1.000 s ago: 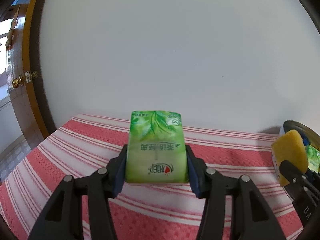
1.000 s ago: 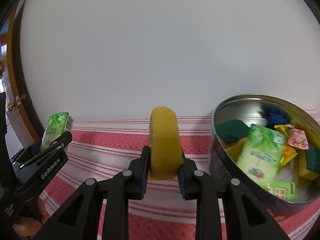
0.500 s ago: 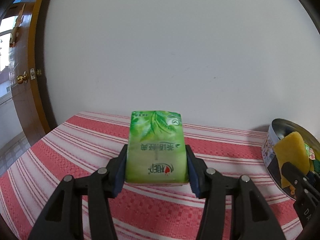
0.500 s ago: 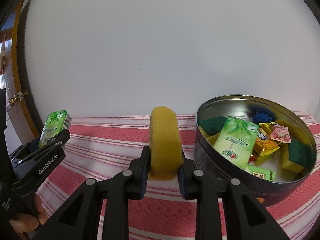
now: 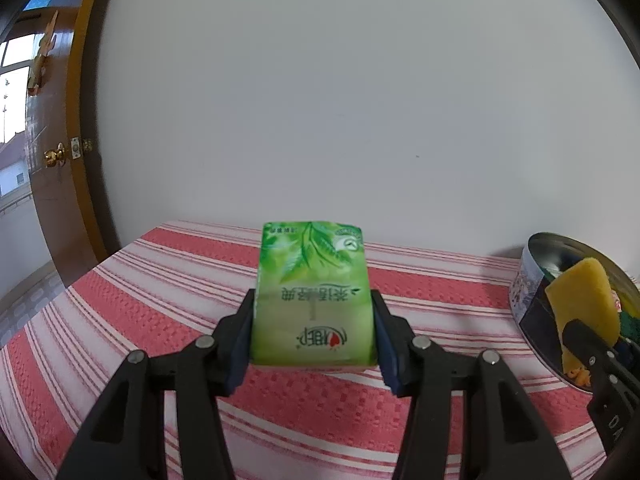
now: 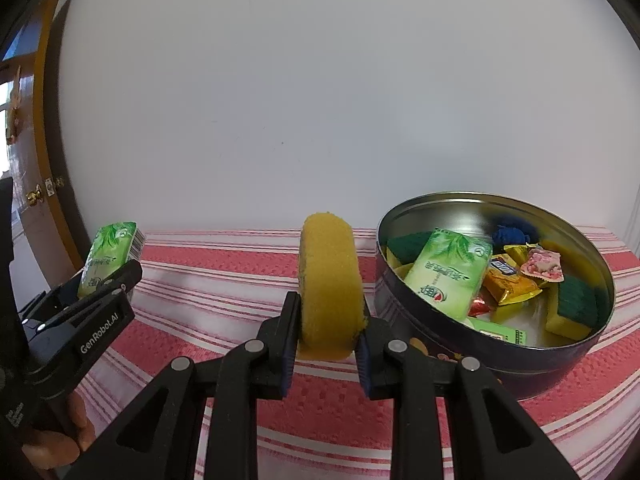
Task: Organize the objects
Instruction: 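Lift and carry the green pack and yellow sponge over the tin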
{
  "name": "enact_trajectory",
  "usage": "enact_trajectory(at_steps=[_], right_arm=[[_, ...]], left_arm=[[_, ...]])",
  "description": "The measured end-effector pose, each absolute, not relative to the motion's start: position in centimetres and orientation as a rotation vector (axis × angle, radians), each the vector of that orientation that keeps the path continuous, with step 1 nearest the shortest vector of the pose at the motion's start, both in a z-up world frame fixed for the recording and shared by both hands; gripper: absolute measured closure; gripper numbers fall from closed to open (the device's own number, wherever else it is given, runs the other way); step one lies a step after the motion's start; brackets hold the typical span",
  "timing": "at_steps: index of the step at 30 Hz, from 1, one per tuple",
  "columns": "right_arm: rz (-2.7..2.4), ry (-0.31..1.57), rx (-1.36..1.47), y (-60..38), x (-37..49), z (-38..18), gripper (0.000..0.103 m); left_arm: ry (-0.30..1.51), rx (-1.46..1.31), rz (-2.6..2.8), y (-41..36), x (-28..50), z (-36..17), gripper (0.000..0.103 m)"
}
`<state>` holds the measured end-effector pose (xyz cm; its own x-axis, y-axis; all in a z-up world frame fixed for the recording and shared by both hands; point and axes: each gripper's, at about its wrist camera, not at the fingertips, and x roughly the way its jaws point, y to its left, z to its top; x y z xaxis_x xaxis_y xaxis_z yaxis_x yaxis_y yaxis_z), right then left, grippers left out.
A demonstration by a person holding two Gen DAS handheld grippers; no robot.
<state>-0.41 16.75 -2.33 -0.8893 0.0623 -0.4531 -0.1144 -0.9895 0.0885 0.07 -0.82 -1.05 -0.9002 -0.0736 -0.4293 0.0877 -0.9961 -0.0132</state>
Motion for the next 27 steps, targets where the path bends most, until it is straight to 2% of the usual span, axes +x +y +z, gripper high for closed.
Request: enact_trajectory(at_steps=[27], right_arm=[[2.962, 0.175, -0.600, 20.0, 4.4, -0.3, 0.076]], left_arm=[[0.076, 0.730, -3.043, 4.6, 2.2, -1.0, 0.051]])
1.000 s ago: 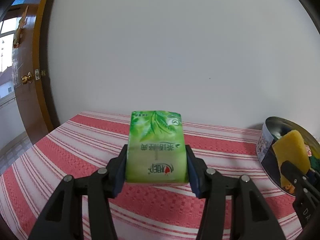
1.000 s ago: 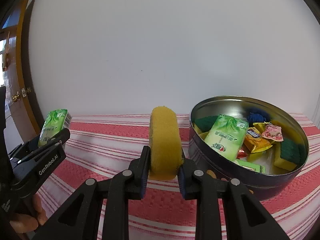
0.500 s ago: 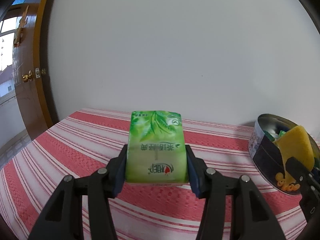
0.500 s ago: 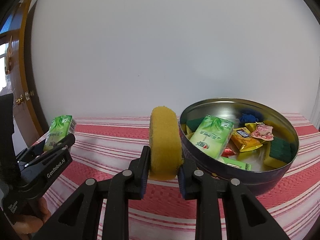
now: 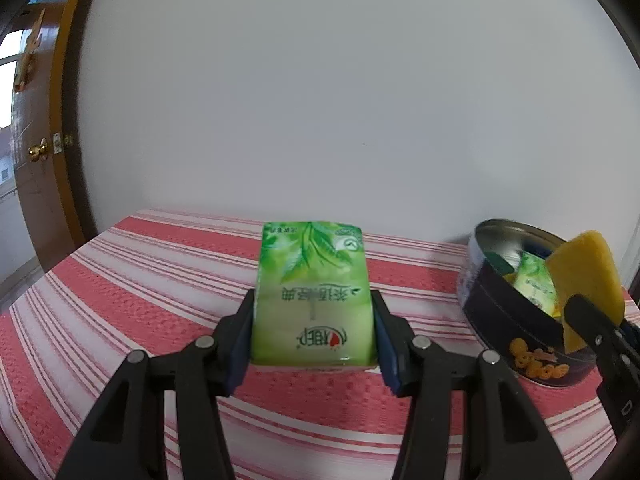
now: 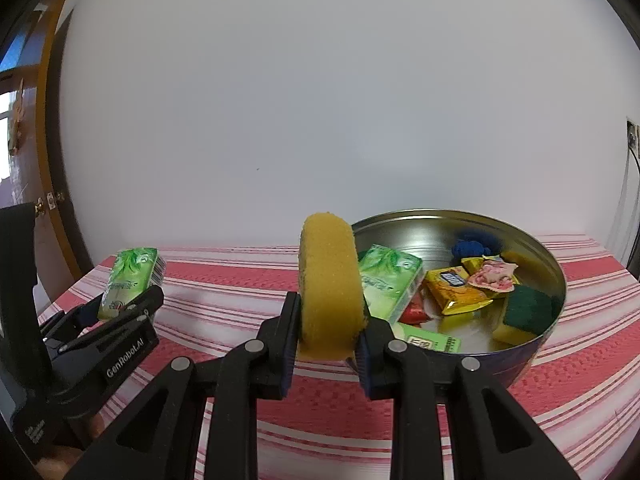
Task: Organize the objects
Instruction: 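Lift and carry the green pack and yellow sponge over the tin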
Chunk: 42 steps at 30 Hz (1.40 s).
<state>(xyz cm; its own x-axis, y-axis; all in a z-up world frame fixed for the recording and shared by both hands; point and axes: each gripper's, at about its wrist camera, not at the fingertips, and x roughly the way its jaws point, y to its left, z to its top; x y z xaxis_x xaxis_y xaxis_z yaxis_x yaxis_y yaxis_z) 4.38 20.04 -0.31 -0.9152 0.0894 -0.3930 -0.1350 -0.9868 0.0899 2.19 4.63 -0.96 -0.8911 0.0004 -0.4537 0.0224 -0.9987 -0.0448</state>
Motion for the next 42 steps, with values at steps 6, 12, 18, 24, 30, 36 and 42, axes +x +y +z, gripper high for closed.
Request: enact_trajectory(at_steps=[6, 12, 18, 24, 30, 36, 42], right_arm=[[2.945, 0.171, -0.588, 21.6, 4.8, -0.2, 0.076], [2.909, 0.172, -0.579, 23.6, 5.2, -0.2, 0.076], [2.878, 0.174, -0.546, 25.7, 5.9, 0.2, 0.076], [2.853, 0.178, -0.518, 27.7, 6.3, 0.5, 0.076], [2.837, 0.187, -0.498, 29.2, 6.6, 0.9, 0.076], [2.828, 0.180, -0.475, 30.1, 7.0, 1.4, 0.076], [2.817, 0.180, -0.458, 31.5, 6.8, 1.6, 0.076]], left_arm=[[0.069, 0.748, -3.064, 6.4, 2.4, -0.9, 0.051], [0.045, 0.744, -3.089, 8.0, 2.8, -0.6, 0.051], [0.023, 0.733, -3.113, 9.7, 3.2, -0.2, 0.051], [-0.009, 0.701, -3.152, 11.5, 3.3, 0.6, 0.051], [-0.032, 0.676, -3.188, 13.3, 3.4, 1.3, 0.051], [-0.074, 0.649, -3.226, 15.6, 3.6, 2.1, 0.051], [-0.098, 0.639, -3.259, 17.6, 3.5, 2.6, 0.051]])
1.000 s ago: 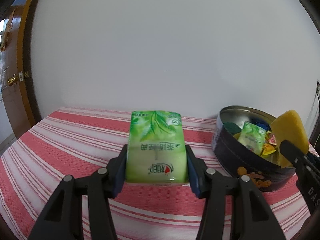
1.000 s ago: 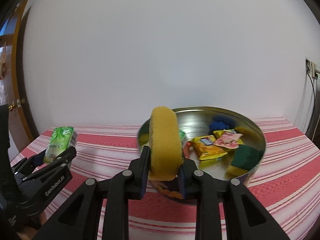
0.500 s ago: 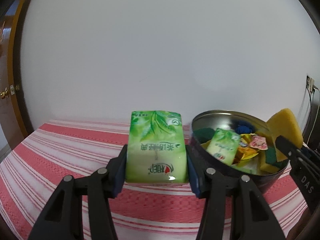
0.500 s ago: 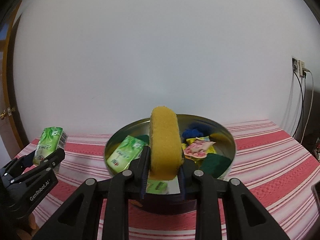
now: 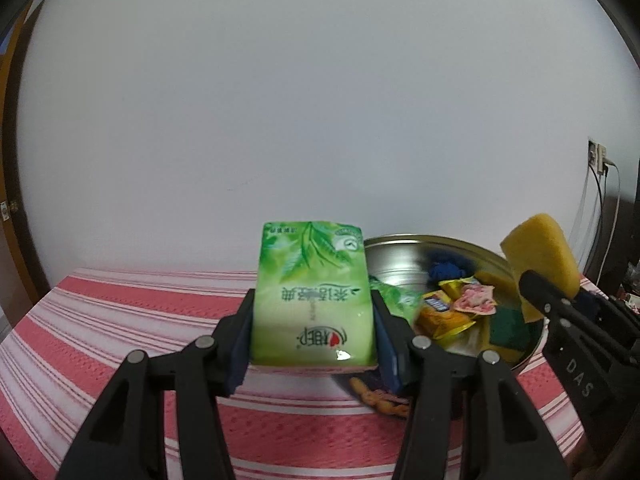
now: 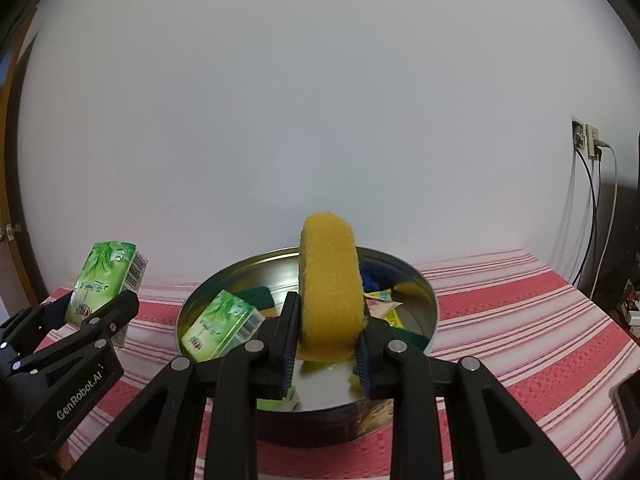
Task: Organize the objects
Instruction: 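Lift and carry the green pack and yellow sponge over the tin, then lower the green pack and yellow sponge into the tin and open both tools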
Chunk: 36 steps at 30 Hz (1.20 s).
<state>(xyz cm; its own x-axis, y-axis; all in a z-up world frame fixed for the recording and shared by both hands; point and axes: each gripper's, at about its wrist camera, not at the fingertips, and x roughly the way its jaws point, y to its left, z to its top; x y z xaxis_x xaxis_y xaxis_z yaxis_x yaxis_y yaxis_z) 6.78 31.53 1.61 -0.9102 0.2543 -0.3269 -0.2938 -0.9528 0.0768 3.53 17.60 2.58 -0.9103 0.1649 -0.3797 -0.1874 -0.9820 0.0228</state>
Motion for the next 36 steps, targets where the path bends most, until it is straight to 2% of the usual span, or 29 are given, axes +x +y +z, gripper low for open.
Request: enact_trajectory(at_steps=[13, 36], right_arm=[[2.782, 0.186, -0.447, 34.4, 5.8, 1.7, 0.076], [2.696, 0.050, -0.516, 37.3, 1.3, 0.4, 0.076]], left_arm=[[0.105, -0.568, 2.852, 21.0, 2.7, 2.8, 0.051], [0.092, -0.639, 2.801, 23.8, 0.2, 2.2, 0.051]])
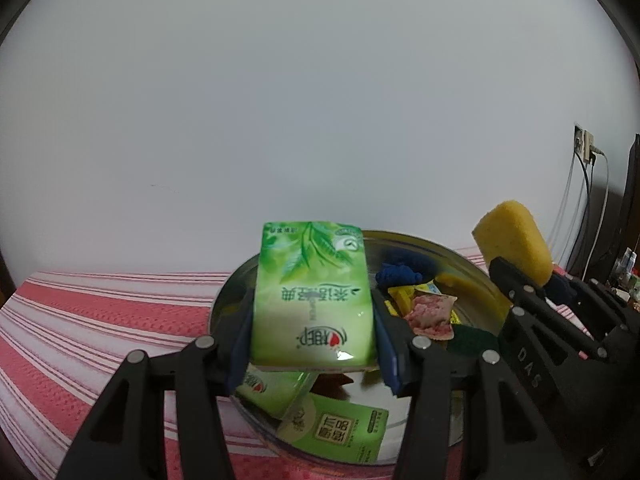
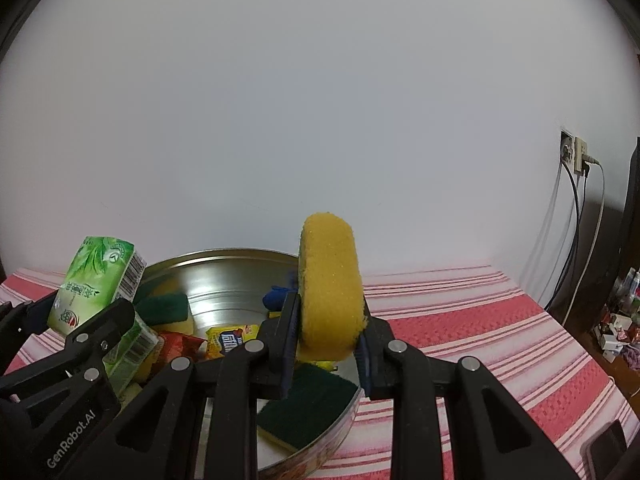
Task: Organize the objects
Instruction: 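Lower the green pack and yellow sponge into the tin and open both tools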
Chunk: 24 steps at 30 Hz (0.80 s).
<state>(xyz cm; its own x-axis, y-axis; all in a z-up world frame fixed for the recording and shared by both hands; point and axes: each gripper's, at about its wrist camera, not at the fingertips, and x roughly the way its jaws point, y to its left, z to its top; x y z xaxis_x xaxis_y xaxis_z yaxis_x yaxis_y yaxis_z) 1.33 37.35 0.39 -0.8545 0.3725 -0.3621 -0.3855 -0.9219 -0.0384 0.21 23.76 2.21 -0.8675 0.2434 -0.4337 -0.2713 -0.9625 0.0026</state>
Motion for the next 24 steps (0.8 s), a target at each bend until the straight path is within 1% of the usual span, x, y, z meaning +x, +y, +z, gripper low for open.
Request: enact_trajectory(at_steps=[11, 16, 24], right_arm=[[2.668, 0.026, -0.583, 38.3, -0.1, -0.5, 0.075], [2.674, 0.042, -0.631, 38.5, -0.7, -0.8, 0.075], [2.683, 0.023, -0.702, 38.2, -1.4, -1.4, 0.075]], left_arm=[[0.113, -0.698, 2.787, 24.7, -0.9, 2.6, 0.051], [0.102, -0.762, 2.787, 24.3, -1.9, 2.5, 0.051], [0.153, -0.844, 2.762, 25.6, -3.6, 1.0, 0.051]])
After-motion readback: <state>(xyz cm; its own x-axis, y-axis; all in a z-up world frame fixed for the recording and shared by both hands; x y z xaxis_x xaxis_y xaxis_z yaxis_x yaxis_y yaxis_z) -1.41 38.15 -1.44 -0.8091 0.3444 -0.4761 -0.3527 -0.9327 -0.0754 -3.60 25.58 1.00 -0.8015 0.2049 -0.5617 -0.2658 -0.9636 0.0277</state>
